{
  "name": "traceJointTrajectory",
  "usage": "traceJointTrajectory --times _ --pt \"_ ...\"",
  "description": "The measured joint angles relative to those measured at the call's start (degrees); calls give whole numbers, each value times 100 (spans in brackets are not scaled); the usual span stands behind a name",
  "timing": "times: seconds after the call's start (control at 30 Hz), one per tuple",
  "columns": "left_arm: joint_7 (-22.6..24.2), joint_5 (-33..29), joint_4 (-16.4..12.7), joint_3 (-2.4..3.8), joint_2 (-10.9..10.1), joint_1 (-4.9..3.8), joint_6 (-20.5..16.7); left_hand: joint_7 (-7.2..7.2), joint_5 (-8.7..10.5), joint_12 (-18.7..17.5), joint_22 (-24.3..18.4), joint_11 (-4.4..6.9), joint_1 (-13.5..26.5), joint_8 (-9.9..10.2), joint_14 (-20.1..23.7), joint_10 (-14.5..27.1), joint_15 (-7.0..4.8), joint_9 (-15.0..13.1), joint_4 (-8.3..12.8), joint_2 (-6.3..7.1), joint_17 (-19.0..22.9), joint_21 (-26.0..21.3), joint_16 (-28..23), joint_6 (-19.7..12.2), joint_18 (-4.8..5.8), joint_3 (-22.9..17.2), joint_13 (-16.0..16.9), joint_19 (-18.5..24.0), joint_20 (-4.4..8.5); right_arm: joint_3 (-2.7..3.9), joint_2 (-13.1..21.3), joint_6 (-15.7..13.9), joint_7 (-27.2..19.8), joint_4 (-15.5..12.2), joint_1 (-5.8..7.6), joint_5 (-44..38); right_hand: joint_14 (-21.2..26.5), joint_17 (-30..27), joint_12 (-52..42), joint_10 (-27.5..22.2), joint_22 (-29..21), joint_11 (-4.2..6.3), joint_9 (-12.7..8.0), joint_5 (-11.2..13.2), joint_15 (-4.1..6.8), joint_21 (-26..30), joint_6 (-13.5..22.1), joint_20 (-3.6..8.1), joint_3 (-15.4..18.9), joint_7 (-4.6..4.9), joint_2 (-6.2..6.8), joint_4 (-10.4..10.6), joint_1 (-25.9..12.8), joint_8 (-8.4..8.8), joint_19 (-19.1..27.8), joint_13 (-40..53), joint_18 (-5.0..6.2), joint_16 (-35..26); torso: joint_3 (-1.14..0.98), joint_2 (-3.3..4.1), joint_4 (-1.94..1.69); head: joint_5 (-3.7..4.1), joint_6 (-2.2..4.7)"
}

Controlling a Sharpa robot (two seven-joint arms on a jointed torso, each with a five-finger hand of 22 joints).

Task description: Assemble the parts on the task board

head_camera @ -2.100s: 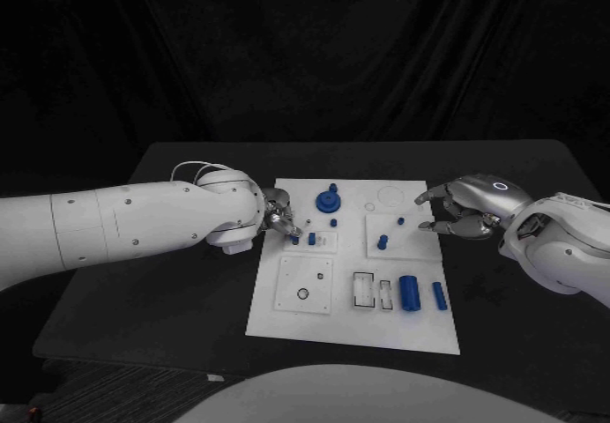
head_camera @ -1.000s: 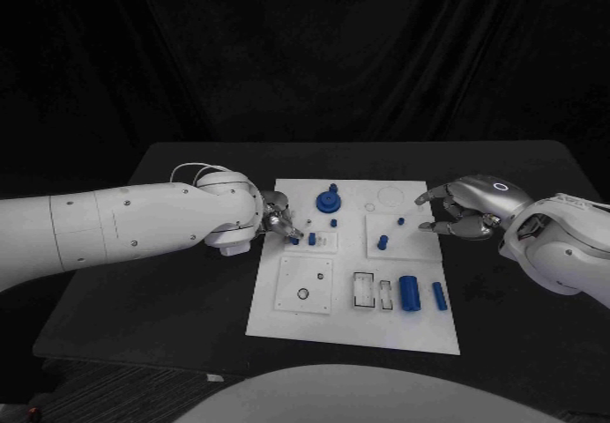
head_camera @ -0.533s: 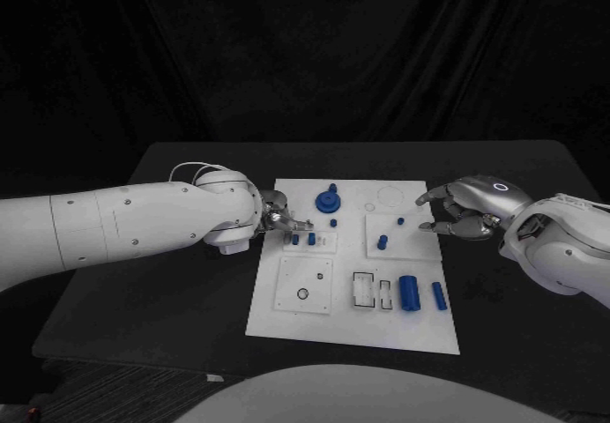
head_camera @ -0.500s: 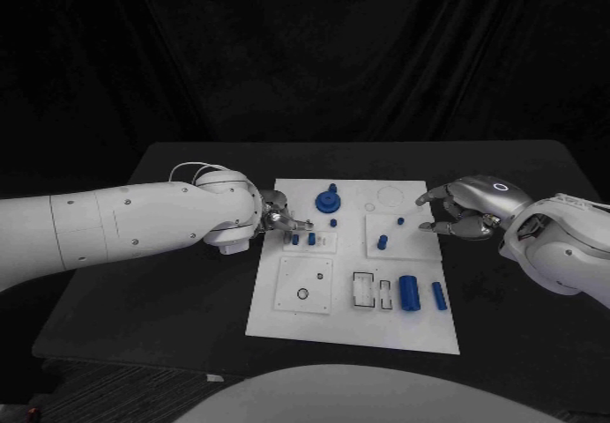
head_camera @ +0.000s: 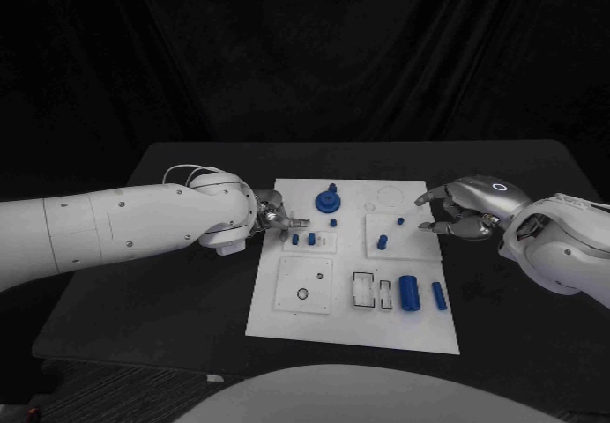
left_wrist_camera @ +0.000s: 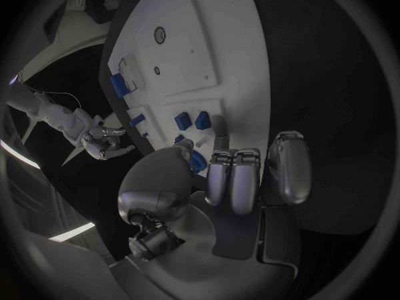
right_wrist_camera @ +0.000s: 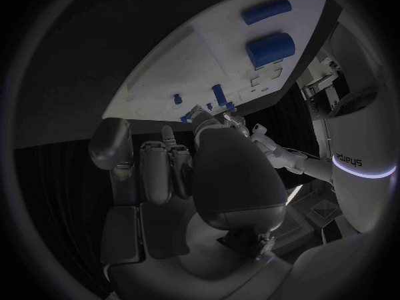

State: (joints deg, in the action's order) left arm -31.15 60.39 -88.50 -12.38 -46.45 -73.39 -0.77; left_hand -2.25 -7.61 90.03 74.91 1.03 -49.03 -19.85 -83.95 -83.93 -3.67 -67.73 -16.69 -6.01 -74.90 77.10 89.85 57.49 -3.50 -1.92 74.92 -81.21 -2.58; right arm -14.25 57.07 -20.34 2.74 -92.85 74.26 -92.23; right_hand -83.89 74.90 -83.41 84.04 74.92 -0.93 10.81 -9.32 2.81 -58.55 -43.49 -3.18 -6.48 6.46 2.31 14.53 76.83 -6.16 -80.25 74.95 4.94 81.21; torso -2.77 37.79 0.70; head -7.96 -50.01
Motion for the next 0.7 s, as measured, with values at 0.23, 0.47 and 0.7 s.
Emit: traceJointTrajectory --times 0.23,0.47,0.7 --pt "1177 8 -107 -3 -210 -56 -1156 -16 29 -61 0 20 -895 -311 0 -20 0 -355 12 386 0 0 0 -428 0 385 0 -23 23 0 70 -32 -10 -34 0 1 0 0 0 0 0 0 0 -22 0 0 0 0 0 0 -24 0 -25 0 0 0 1 0 -2 1 -2 45 0" --pt "2858 453 -29 9 -341 -289 -2271 -305 -35 -1216 0 -205 -2218 -36 -10 714 179 -140 43 338 0 114 0 -1441 0 607 0 -21 -186 0 155 -262 -86 -82 0 35 0 0 0 0 -1 0 1 -51 0 0 -74 0 0 0 -37 0 -37 0 0 -1 1 0 -2 1 -4 58 0" --pt "3975 1490 368 4 -24 -332 -2321 -359 160 -4397 0 -534 -3227 85 -1 4723 370 319 162 350 0 22 -272 -2445 0 390 -1433 138 -351 0 148 -431 -185 -85 0 80 0 0 0 0 -1 0 1 -130 0 0 -134 0 0 -10 -37 0 -37 0 0 -1 1 0 -2 5 2 49 0"
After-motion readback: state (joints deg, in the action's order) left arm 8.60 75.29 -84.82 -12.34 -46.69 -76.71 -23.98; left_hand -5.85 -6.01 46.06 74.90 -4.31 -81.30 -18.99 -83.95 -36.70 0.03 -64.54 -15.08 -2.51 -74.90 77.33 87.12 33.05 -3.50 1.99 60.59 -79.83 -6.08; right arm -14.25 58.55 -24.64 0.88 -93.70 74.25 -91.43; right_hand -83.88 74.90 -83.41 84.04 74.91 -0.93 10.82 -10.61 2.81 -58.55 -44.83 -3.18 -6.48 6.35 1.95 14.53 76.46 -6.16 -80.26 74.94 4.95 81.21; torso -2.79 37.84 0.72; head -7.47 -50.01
